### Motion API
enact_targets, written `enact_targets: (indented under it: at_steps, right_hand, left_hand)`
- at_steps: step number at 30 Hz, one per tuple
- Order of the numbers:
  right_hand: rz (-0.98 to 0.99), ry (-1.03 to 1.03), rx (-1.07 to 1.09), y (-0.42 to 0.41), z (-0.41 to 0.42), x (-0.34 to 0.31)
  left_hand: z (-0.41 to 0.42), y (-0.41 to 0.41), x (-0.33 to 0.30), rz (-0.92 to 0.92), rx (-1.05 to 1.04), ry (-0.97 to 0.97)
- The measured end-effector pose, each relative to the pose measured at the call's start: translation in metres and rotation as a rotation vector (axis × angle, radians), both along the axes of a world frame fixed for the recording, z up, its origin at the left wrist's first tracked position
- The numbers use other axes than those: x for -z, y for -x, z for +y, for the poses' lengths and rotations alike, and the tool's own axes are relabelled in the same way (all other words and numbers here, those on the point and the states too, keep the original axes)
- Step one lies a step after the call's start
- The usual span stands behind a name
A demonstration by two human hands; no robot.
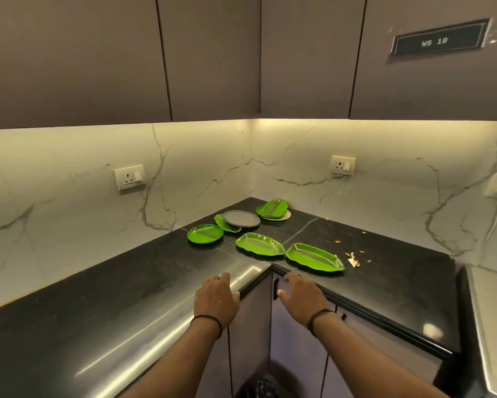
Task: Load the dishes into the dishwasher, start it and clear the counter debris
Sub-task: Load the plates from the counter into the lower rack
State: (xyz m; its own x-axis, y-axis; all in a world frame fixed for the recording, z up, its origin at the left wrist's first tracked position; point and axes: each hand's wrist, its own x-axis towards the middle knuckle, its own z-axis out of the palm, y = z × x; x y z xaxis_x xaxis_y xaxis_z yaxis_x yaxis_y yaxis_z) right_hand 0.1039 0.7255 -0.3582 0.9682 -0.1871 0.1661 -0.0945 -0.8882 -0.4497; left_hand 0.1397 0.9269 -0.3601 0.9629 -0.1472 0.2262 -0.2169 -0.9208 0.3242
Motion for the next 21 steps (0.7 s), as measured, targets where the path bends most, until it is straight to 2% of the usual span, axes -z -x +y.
enact_targets:
  at_steps: [6,12,21]
  right_hand:
    - [0.053,-0.133,0.023,-0.094,-0.057,0.017]
    - [0.072,-0.15,0.065,-0.192,-0.121,0.025]
    - [0.159,-0.247,0.124,-0.311,-0.153,0.048]
  left_hand:
    - [-0.054,-0.094,0.018,0.062,-0.005,0.04]
    - [-0.111,-0.185,0.029,0.072,-0.025,0.114]
    - [-0.142,-0.321,0.053,0.193,-0.067,0.07]
